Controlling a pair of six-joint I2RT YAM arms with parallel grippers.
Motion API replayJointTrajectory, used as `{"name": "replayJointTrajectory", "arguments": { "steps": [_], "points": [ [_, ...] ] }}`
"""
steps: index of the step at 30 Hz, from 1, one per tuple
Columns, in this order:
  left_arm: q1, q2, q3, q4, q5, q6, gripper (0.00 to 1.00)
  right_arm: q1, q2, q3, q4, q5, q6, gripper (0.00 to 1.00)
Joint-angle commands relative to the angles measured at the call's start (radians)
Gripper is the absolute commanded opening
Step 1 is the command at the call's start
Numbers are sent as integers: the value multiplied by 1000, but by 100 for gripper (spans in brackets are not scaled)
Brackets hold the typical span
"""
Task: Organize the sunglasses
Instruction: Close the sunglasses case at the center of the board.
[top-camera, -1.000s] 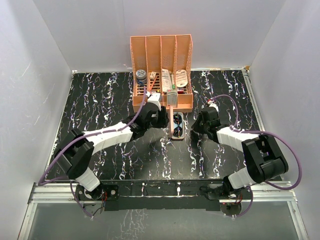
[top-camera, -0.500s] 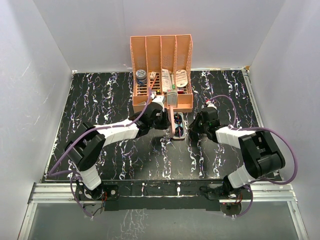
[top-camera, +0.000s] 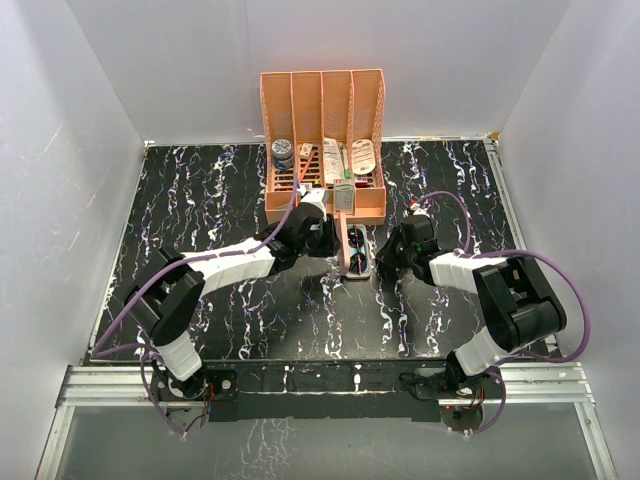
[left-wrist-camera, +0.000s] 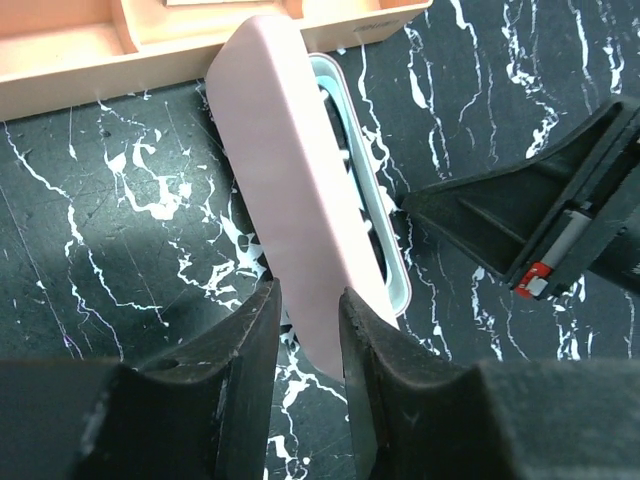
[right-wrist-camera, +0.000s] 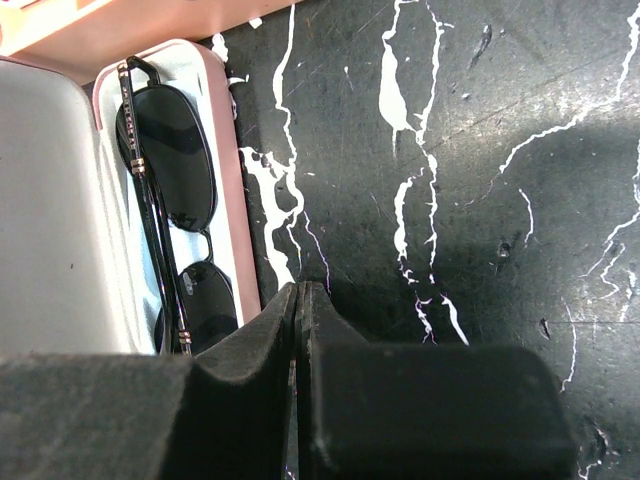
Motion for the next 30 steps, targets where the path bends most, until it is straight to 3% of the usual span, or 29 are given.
{"name": "replayJointTrajectory", "arguments": {
  "steps": [1, 17, 30],
  "points": [
    [0, -62, 27, 12, 3, -23, 30, -5, 13, -5, 77, -5, 4, 1],
    [1, -1, 49, 44, 48, -63, 28, -5, 8, -10, 74, -10, 2, 1],
    [-2, 104, 60, 69, 84, -72, 11, -4, -8, -15, 66, -17, 3, 1]
  ]
}}
